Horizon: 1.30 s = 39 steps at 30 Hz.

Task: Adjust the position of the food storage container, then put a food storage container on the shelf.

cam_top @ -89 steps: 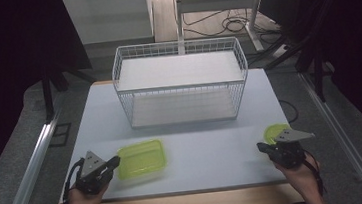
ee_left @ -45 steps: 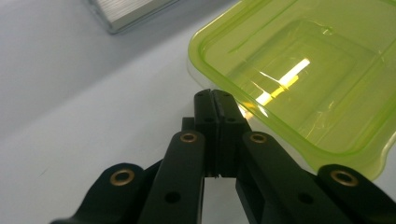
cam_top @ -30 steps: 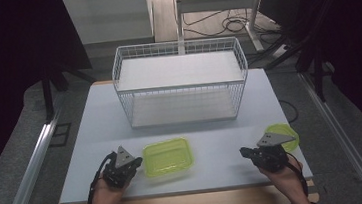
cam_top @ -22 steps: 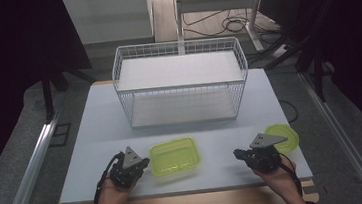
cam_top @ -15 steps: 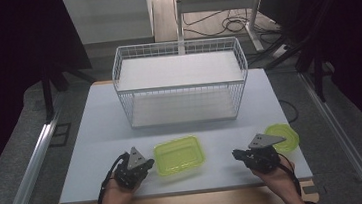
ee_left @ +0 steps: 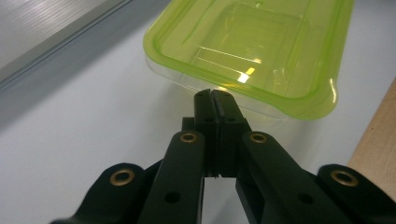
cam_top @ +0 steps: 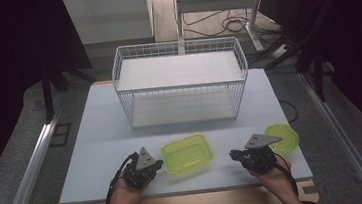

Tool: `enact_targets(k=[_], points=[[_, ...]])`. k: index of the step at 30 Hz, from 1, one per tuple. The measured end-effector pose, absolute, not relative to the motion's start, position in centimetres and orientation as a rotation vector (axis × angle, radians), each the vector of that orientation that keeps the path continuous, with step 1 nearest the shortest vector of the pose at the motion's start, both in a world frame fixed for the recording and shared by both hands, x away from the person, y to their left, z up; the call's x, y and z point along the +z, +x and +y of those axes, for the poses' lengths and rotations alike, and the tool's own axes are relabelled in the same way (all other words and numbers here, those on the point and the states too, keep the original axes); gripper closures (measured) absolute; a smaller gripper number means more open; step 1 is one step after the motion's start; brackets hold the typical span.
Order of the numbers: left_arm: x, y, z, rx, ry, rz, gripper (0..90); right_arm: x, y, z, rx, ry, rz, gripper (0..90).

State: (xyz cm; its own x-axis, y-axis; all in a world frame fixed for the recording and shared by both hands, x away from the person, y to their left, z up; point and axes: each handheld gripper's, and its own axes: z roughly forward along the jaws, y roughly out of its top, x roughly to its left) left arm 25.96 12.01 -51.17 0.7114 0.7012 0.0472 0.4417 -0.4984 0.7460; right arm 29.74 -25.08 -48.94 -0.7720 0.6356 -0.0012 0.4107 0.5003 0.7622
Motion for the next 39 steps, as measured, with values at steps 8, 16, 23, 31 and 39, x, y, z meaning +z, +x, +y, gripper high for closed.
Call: enact_targets(k=[8, 16, 23, 31, 39], points=[[-51.1, 25.7, 11.2, 0.449, 2.173, 0.834, 89.7, -49.1, 30.2, -24.0, 1.147, 0.869, 2.455, 81.4], [-50.9, 24.7, 12.1, 0.455, 2.139, 0.852, 65.2, -49.0, 30.1, -24.0, 1.145, 0.882, 2.445, 72.0], [-50.7, 23.9, 13.8, 0.388, 2.047, 0.881, 36.0, -49.4, 29.7, -23.9, 1.119, 0.85, 2.45, 52.9], [-51.7, 23.7, 13.5, 0.462, 2.148, 0.868, 9.2, -49.9, 29.8, -23.9, 1.129, 0.853, 2.423, 21.4], [-51.9, 23.5, 13.4, 0.486, 2.151, 0.836, 3.7, -50.3, 30.1, -24.2, 1.144, 0.873, 2.431, 6.7]])
